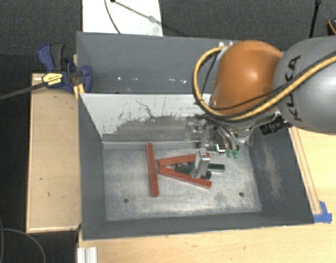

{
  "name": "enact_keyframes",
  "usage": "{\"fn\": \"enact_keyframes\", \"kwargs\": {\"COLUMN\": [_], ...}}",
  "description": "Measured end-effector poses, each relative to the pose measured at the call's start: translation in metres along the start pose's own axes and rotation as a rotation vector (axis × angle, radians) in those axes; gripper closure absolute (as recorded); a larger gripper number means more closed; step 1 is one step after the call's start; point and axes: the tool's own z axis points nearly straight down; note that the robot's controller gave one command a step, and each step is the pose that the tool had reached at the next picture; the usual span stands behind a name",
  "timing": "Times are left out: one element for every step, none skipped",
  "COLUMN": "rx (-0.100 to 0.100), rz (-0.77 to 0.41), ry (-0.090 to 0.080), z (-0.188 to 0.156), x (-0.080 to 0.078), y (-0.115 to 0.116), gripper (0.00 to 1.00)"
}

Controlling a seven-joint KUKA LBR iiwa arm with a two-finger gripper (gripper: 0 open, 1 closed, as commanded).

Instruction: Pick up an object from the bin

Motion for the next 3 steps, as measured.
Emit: {"fn": "enact_keyframes", "kwargs": {"rx": [0.0, -0.001, -0.001], "rz": [0.027, 0.029, -0.006], "ry": [0.001, -0.007, -0.017], "z": [0.14, 0.137, 0.013], "x": [0.037, 0.034, 0.021], "y": [-0.018, -0.018, 0.0], "gripper": [0.0, 1.0, 1.0]}}
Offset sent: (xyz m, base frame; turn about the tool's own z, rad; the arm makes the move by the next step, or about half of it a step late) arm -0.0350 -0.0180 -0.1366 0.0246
